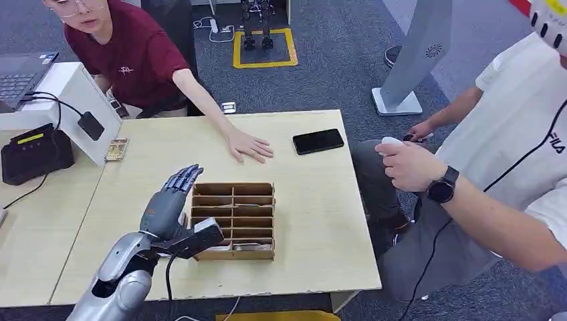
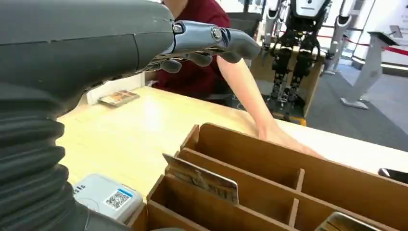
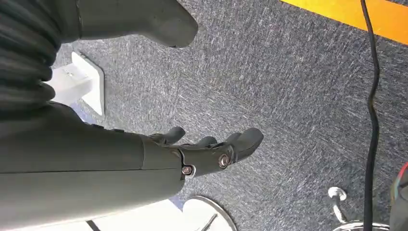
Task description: Pass the card to the sensor for recognition and then transmit it.
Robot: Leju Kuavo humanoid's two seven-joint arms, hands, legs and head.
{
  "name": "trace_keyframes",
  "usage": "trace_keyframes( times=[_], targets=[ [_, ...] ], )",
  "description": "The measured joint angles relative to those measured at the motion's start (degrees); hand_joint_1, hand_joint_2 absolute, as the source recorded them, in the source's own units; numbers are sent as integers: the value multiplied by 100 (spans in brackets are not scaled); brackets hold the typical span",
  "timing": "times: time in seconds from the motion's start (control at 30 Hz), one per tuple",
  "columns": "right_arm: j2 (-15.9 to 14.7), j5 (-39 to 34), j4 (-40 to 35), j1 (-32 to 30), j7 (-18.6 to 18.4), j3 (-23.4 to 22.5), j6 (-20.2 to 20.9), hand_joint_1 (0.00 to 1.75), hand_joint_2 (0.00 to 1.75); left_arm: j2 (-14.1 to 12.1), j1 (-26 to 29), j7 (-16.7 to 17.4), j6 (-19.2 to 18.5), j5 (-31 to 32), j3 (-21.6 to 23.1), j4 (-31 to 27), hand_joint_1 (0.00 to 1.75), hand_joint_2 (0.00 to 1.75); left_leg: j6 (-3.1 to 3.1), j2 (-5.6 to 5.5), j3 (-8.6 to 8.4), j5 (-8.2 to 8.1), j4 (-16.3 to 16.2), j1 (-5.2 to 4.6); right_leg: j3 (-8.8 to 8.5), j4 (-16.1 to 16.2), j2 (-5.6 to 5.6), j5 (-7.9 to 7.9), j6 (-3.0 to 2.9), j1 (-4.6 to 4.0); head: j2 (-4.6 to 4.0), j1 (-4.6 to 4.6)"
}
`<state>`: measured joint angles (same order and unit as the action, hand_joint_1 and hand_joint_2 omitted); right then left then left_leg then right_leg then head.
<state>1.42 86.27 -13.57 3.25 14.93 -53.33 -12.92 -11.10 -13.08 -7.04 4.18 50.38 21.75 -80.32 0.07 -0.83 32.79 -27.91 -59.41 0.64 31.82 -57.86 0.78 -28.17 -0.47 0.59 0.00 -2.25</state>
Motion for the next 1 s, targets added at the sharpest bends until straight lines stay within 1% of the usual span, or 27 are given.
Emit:
trace_keyframes(
  times=[0.07, 0.33, 0.5, 1.0],
  targets=[
    [0, 0, 0, 0, -4, 2, 0, 0, 175, 0, -2, 17, 57, 74, 0, 0, 0, 175, 0, 0, 0, 0, 0, 0, 0, 0, 0, 0, 0, 0, 0, 0],
    [0, 0, 0, 1, -13, 2, 0, 0, 175, 0, -2, 33, 72, 118, 0, 0, 0, 175, 0, 0, 0, 0, 0, 0, 0, 0, 0, 0, 0, 0, 0, 0],
    [0, 0, 0, 3, -13, 6, 0, 0, 175, 2, -4, 173, 247, 476, 0, 11, 0, 175, 0, 0, 0, 0, 0, 0, 0, 0, 0, 0, 0, 0, 0, -2],
    [0, 0, -2, 31, 0, 7, -2, 0, 175, 26, -4, 170, 249, 535, 2, 72, 0, 175, 0, 0, 0, 0, 0, 0, 0, 0, 0, 0, 0, 0, 0, 0]
  ],
)
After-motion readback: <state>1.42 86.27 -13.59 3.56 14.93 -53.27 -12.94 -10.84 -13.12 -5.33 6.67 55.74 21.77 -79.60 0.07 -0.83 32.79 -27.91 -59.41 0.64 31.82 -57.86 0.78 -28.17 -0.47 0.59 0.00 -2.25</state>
